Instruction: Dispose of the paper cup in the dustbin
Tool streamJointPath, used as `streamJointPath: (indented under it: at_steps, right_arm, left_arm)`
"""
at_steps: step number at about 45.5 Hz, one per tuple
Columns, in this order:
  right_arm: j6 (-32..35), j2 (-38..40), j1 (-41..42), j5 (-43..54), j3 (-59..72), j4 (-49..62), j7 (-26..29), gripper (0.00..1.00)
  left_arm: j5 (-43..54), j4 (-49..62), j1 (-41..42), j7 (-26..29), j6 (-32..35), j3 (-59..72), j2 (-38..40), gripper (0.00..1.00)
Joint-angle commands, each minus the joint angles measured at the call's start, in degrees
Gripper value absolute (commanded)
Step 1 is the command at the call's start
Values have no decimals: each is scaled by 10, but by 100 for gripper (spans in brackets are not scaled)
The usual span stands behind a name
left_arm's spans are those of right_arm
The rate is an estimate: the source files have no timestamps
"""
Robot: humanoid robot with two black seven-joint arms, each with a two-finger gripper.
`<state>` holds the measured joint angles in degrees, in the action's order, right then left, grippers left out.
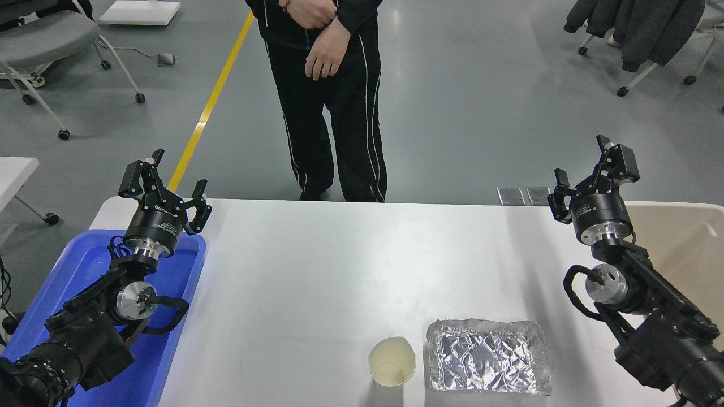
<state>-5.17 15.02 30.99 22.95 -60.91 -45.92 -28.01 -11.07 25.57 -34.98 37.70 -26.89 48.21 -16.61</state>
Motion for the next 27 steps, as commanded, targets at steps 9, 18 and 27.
streamJointPath:
  at_steps: [9,18,27]
  right_arm:
    - [2,-3,-1,0,2,18,0,99]
    - [2,0,-5,0,0,18,0,99]
    - [4,-1,-7,0,0,19,0,99]
  left_arm:
    - [0,0,0,0,0,0,0,100]
    - [0,0,0,0,0,0,0,100]
    - [0,-1,0,0,0,0,0,100]
